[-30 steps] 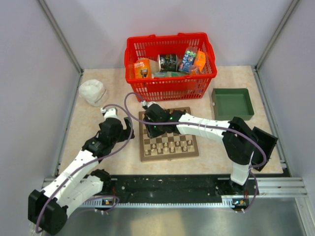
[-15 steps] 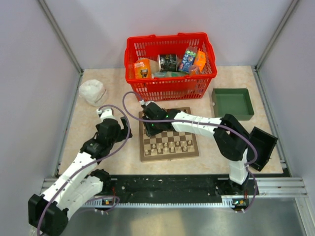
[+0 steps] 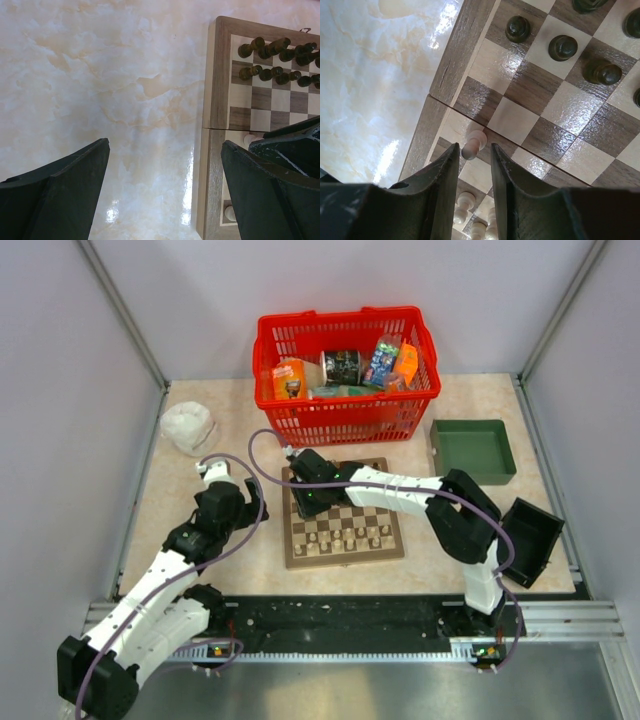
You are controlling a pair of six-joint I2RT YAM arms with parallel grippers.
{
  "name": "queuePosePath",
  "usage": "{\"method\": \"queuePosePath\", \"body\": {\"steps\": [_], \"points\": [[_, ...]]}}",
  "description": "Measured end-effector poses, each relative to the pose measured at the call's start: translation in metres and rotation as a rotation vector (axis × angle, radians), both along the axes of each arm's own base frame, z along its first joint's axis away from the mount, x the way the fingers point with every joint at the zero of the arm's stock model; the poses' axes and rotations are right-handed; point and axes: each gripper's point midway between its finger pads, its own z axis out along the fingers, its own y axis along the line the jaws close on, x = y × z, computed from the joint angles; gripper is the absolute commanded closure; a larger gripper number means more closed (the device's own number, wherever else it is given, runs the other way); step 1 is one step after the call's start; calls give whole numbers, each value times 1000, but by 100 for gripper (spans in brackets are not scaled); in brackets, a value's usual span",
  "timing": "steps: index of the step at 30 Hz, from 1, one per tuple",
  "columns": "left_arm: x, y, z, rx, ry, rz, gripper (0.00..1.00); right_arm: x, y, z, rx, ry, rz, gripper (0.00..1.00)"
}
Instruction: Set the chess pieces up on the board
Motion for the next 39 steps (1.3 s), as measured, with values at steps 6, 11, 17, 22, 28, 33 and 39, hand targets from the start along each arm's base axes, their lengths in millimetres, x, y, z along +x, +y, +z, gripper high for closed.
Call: {"method": "queuePosePath", "body": {"steps": [6,11,17,22,28,33,39], "points": [[-1,1,-4,3,8,0,1,0,2,2,7,2,9,71],[-2,1,-4,4,10,-1,1,-1,3,2,10,4,12,74],[-2,0,-5,3,11,-2,1,-1,3,2,12,7,14,77],[-2,0,-5,2,11,-2,1,-2,3,2,12,7,15,81],[-2,0,-5,0,12,-4,1,-4,4,2,17,15,22,81],[-2,0,-5,-1,12,-6,1,-10,8,2,19,18,38,81],[-2,0,-4,-2,11,-5,1,-26,15,1,19,26,73,81]]}}
